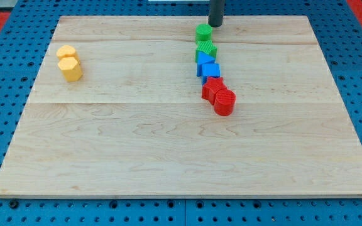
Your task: Push the green circle into the green star
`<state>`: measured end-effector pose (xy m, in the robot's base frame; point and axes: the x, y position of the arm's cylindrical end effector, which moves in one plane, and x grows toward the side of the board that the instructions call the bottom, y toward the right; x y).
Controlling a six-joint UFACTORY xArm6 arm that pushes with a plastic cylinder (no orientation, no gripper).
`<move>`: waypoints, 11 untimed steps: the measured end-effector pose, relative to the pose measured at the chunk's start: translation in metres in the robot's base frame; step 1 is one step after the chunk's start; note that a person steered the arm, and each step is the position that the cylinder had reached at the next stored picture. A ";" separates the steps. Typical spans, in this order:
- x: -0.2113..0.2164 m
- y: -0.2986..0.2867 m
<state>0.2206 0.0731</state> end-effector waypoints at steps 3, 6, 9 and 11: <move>0.004 -0.026; 0.013 -0.069; 0.018 -0.052; 0.021 -0.035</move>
